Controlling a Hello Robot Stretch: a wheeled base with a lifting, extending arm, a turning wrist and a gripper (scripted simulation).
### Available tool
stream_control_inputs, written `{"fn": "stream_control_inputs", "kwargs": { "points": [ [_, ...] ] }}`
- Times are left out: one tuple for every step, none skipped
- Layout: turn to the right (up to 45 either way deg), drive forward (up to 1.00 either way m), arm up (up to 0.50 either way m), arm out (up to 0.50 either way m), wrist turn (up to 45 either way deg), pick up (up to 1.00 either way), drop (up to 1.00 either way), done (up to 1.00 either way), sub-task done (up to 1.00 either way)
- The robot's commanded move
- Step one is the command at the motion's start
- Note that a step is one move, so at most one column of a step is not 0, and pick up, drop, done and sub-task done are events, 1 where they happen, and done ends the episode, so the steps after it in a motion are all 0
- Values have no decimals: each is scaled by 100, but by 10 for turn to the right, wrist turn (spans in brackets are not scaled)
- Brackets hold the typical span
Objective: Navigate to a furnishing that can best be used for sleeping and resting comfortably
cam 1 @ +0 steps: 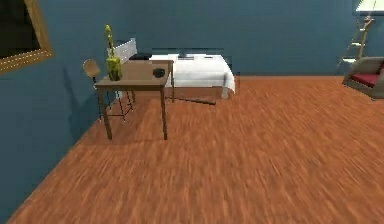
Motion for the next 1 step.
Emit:
{"fn": "stream_control_inputs", "kwargs": {
  "points": [
    [30,0,0,0,0,0,0,0,0]
  ]
}}
